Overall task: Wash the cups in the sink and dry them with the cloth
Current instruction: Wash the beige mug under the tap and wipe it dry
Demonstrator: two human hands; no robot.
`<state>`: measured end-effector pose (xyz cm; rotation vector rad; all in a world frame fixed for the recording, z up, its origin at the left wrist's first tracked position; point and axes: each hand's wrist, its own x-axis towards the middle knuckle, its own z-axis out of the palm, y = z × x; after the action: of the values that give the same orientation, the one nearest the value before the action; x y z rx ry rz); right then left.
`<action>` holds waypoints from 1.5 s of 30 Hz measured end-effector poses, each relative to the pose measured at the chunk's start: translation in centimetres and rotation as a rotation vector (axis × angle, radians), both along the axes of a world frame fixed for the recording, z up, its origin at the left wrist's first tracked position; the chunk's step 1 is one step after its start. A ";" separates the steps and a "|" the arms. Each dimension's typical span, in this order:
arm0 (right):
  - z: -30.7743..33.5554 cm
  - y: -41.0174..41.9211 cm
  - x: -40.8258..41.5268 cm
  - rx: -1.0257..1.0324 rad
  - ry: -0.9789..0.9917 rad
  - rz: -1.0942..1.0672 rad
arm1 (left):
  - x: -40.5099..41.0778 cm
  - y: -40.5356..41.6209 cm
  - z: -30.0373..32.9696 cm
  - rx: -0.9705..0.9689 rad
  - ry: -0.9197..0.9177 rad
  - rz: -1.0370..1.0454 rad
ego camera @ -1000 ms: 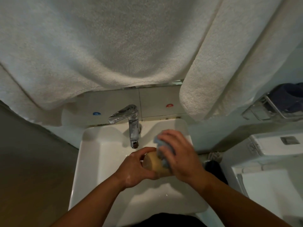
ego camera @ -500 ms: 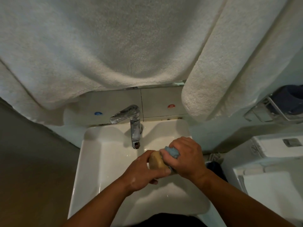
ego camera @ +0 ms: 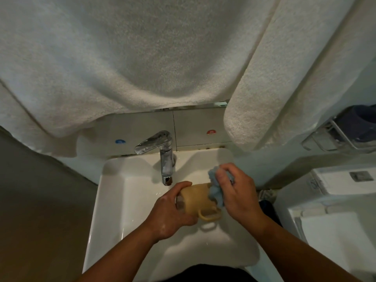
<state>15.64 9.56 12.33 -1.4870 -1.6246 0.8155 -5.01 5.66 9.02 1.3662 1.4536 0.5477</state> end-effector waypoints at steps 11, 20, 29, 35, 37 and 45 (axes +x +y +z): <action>-1.5 -0.5 -0.7 0.076 -0.350 0.338 | 1.1 -0.4 0.0 0.068 -0.161 0.131; -2.3 -1.4 -1.2 0.163 -0.487 0.395 | 0.8 -0.3 0.2 0.114 -0.131 0.149; -2.5 -1.2 -0.5 0.151 -0.182 0.055 | 1.0 0.0 1.0 -0.052 -0.238 -0.021; -2.2 -1.7 -1.2 0.163 -0.341 0.140 | 1.9 -0.1 1.9 -0.190 -0.392 0.199; -1.8 -2.1 -2.1 0.142 -0.482 0.144 | 2.1 -0.1 1.9 -0.166 -0.354 0.216; -2.1 -0.5 0.6 0.176 -0.365 0.190 | 1.0 -0.7 1.7 -0.093 -0.317 0.191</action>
<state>16.25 9.07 10.18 -1.4296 -2.0764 0.5017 -4.01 4.98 10.72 1.0201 1.3367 0.7722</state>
